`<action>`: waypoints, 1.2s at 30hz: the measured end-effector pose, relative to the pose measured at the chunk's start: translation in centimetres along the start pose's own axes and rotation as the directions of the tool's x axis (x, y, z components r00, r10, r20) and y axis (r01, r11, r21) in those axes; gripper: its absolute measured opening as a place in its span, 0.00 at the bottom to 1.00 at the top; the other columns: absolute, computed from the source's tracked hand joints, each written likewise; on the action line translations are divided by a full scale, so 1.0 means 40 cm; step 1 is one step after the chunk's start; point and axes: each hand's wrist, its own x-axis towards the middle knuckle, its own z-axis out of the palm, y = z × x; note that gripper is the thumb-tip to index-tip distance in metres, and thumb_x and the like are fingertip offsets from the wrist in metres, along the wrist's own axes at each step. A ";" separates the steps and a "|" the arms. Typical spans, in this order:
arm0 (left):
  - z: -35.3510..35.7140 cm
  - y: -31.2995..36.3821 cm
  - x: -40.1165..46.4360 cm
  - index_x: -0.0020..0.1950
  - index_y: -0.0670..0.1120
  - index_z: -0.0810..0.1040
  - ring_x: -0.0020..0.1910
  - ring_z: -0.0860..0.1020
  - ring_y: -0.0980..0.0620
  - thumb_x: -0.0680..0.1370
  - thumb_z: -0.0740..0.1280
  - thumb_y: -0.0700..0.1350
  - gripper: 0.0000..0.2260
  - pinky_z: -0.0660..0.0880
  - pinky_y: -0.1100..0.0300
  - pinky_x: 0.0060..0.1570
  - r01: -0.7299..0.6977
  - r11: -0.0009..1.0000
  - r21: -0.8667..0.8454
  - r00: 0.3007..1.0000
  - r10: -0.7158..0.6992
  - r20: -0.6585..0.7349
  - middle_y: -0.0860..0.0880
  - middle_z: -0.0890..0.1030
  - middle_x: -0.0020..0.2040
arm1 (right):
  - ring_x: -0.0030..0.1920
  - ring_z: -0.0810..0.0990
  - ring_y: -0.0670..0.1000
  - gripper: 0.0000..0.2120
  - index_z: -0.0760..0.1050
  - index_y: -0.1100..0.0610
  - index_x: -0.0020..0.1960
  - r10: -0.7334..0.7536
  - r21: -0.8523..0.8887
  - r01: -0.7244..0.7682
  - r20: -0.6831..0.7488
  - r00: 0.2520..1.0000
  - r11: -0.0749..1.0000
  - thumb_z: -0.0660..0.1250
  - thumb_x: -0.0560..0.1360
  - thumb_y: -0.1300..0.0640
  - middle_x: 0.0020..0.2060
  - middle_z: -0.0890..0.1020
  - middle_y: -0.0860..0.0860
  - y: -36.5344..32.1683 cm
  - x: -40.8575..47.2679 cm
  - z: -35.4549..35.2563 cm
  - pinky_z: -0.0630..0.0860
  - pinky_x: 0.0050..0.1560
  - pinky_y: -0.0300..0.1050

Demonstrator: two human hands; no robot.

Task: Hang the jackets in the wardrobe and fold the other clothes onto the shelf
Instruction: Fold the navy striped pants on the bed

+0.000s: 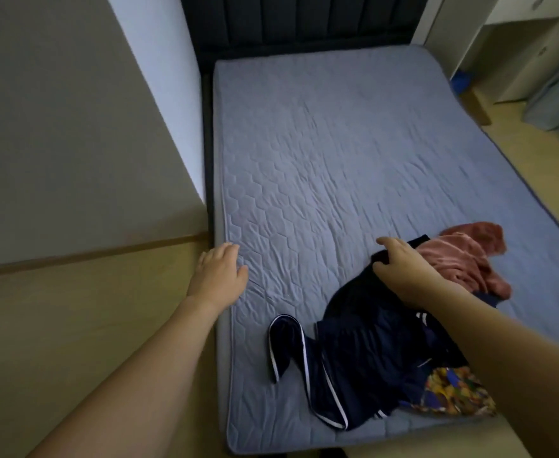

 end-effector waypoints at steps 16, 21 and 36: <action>1.137 0.335 0.266 0.74 0.51 0.62 0.69 0.66 0.44 0.74 0.64 0.53 0.29 0.64 0.49 0.68 0.249 0.966 0.064 0.769 -0.238 0.593 0.46 0.68 0.71 | 0.72 0.63 0.56 0.29 0.54 0.52 0.76 -0.027 -0.196 0.098 0.339 0.940 0.976 0.58 0.78 0.49 0.74 0.62 0.51 0.776 0.448 0.617 0.59 0.71 0.52; 1.168 0.349 0.238 0.48 0.49 0.73 0.51 0.77 0.47 0.75 0.64 0.52 0.08 0.73 0.55 0.48 0.057 0.986 0.156 0.791 -0.140 0.595 0.49 0.78 0.50 | 0.67 0.64 0.59 0.43 0.36 0.51 0.78 -0.067 -0.304 0.132 0.214 0.974 0.944 0.60 0.74 0.48 0.70 0.60 0.55 0.807 0.474 0.692 0.57 0.71 0.53; 0.542 0.052 0.116 0.41 0.49 0.61 0.39 0.76 0.40 0.76 0.66 0.48 0.13 0.60 0.55 0.34 0.000 0.972 0.234 1.000 -0.005 0.021 0.48 0.75 0.37 | 0.46 0.75 0.54 0.13 0.65 0.46 0.44 -0.656 -0.137 0.734 0.362 0.662 0.665 0.66 0.70 0.42 0.36 0.71 0.46 0.245 0.544 0.521 0.69 0.45 0.45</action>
